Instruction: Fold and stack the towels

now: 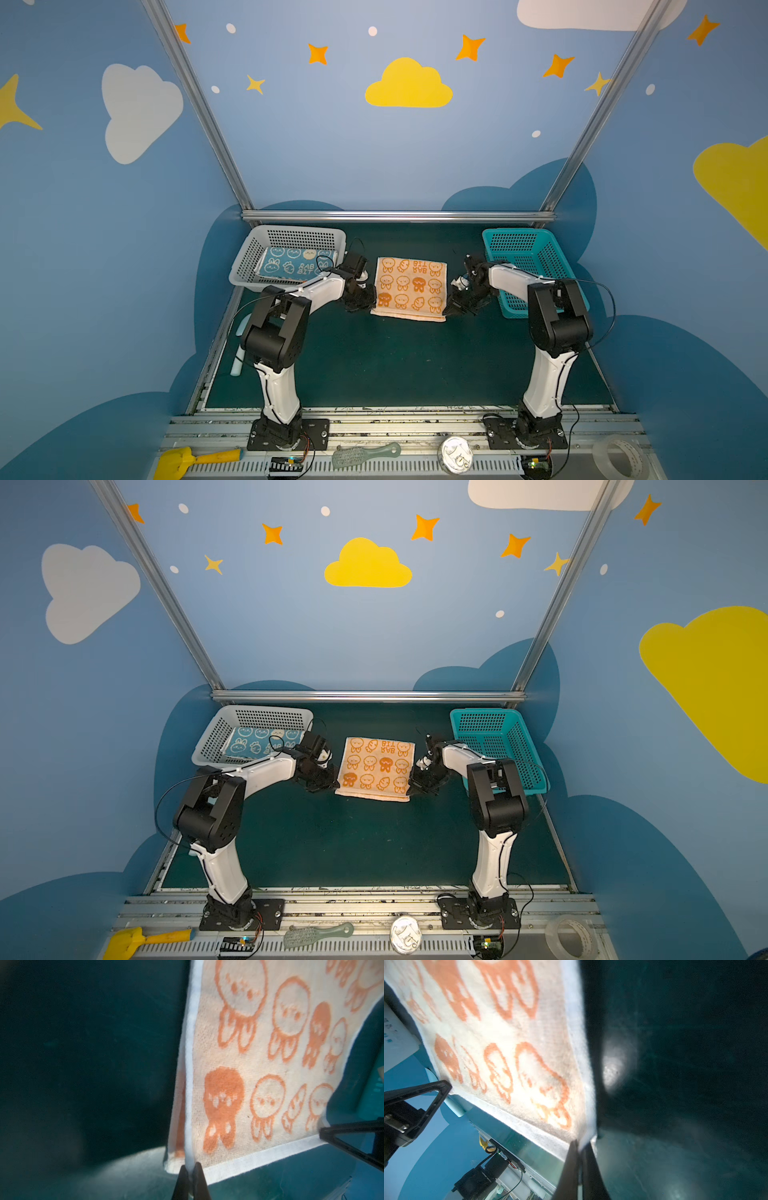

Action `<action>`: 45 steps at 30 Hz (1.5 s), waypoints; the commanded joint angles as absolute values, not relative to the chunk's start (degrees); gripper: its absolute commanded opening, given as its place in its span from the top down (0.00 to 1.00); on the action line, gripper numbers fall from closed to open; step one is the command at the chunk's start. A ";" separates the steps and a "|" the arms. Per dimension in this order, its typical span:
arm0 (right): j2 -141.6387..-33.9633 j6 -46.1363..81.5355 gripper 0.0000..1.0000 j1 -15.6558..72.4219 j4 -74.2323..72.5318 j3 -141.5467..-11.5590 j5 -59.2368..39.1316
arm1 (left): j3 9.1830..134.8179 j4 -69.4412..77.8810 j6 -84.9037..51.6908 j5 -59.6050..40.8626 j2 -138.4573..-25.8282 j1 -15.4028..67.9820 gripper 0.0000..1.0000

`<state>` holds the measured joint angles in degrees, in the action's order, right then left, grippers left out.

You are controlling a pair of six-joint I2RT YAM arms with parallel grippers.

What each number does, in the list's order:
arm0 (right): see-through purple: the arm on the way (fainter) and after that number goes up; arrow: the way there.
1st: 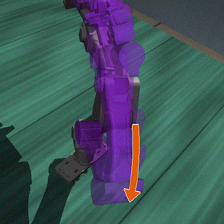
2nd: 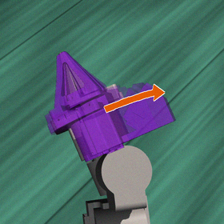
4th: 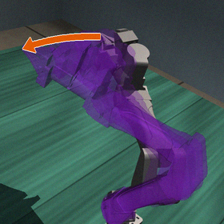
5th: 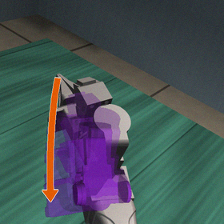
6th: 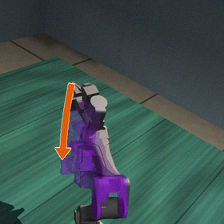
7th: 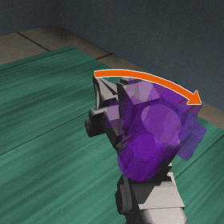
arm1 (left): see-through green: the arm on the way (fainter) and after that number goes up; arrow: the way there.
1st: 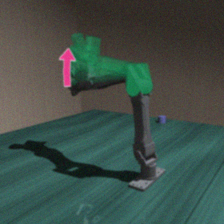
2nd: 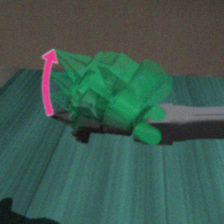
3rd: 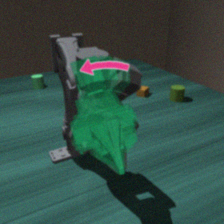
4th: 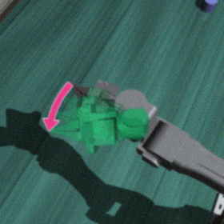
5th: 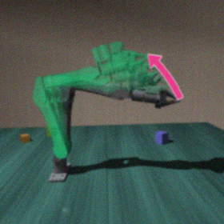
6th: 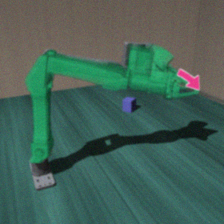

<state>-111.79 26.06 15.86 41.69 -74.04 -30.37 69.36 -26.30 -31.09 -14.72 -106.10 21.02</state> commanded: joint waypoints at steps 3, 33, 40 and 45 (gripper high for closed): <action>-106.37 25.03 1.00 15.64 45.76 -74.44 -28.01 | 68.43 -27.89 -30.82 -13.80 -101.00 20.85 0.97; -109.19 26.31 0.80 17.91 40.24 -67.46 -27.95 | 63.64 -24.99 -31.89 -13.79 -105.47 22.85 0.83; -106.75 25.80 0.70 18.42 42.37 -68.19 -26.31 | 64.02 -25.20 -32.67 -14.24 -103.32 23.00 0.59; -104.32 25.07 0.64 18.27 44.43 -68.45 -24.62 | 64.94 -27.25 -32.09 -13.82 -100.57 23.37 0.33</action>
